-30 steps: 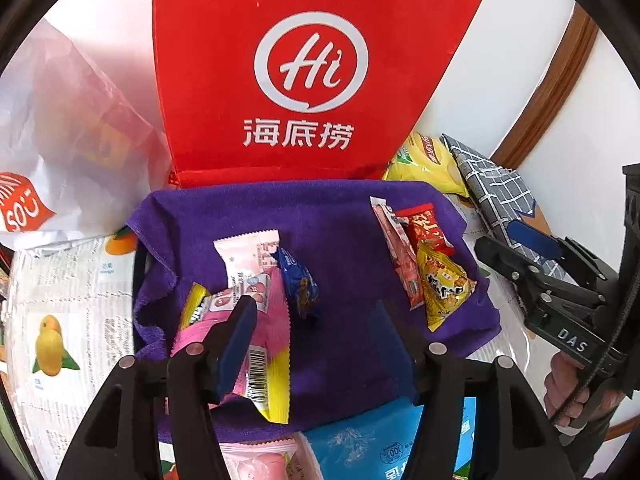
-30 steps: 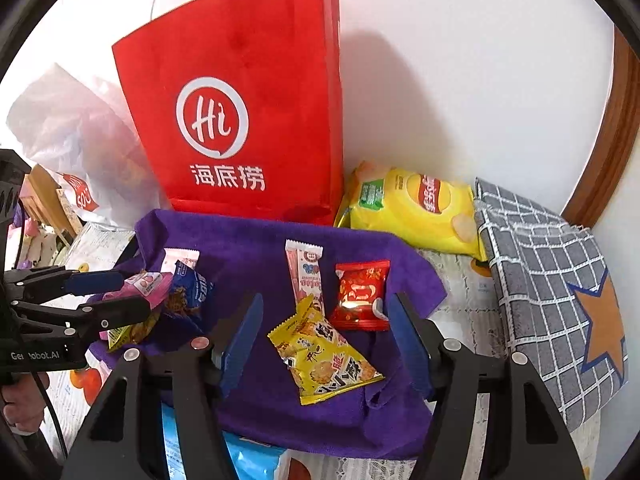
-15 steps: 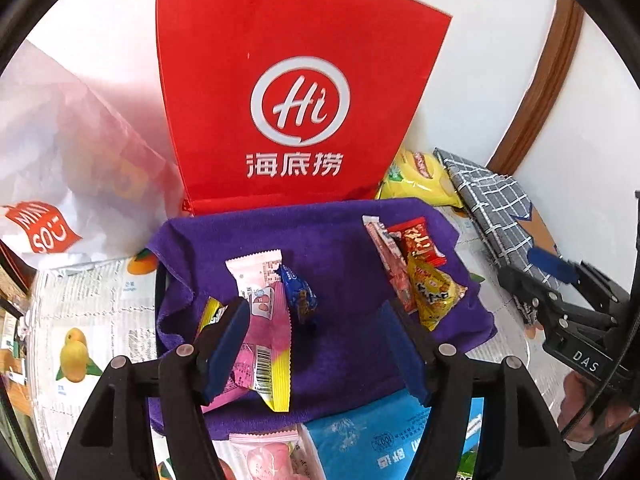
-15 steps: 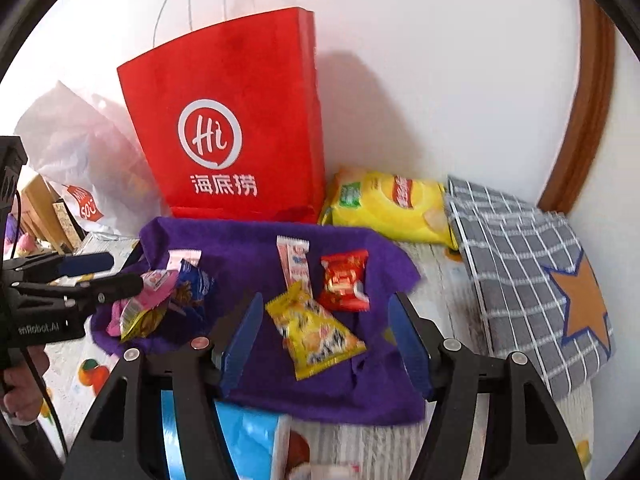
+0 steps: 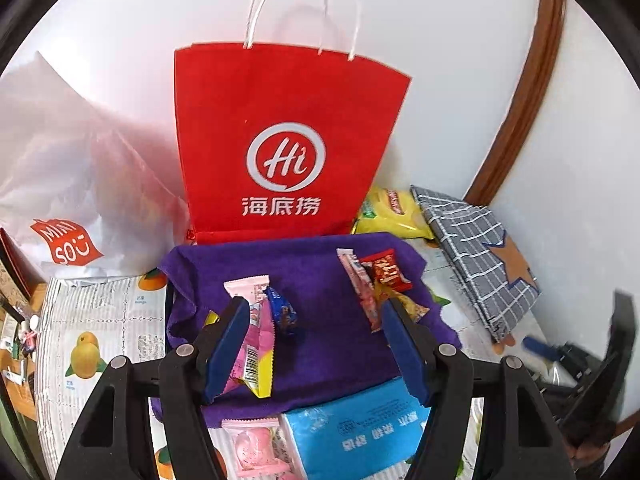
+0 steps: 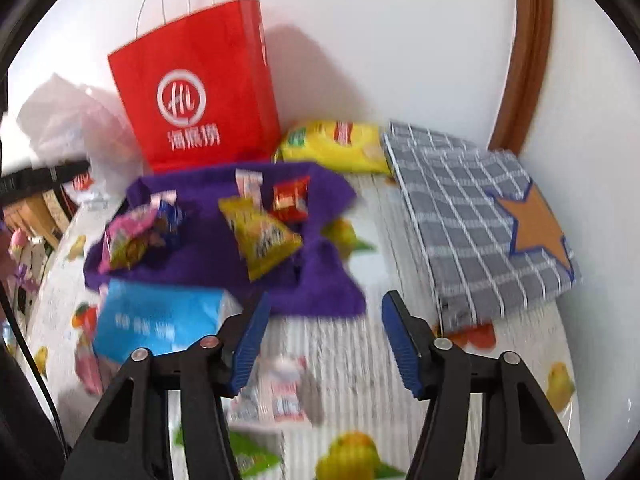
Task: Organize snacks
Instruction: 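Move both open grippers back toward the snacks on the table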
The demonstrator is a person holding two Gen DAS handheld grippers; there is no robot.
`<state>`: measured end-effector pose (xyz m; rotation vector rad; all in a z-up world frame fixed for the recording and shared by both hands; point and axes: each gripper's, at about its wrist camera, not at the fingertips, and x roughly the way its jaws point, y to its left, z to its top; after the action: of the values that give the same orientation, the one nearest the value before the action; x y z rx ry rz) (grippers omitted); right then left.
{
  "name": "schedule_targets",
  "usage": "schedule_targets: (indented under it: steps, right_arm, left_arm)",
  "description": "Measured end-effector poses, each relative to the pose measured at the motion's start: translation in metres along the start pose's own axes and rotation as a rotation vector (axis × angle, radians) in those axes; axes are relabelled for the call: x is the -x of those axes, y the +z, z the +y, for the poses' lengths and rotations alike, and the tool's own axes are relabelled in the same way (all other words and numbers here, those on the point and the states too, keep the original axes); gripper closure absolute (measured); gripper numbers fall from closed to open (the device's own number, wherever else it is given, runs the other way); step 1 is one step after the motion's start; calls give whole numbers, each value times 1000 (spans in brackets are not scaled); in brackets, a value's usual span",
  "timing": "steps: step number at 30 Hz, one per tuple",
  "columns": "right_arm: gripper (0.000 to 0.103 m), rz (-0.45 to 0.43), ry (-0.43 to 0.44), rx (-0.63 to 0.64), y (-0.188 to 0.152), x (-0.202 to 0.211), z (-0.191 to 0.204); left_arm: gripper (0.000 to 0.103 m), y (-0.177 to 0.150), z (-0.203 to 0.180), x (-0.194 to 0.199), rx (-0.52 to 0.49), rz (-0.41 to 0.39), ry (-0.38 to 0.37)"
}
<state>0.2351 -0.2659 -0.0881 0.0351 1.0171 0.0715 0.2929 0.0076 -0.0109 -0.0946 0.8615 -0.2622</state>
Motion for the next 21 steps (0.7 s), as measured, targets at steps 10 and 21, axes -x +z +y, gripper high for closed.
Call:
schedule_targets:
  steps: [10, 21]
  right_arm:
    - [48, 121, 138, 70, -46, -31, 23]
    - [48, 202, 154, 120, -57, -63, 34]
  left_arm:
    - [36, -34, 14, 14, 25, 49, 70]
    - [36, -95, 58, 28, 76, 126, 168]
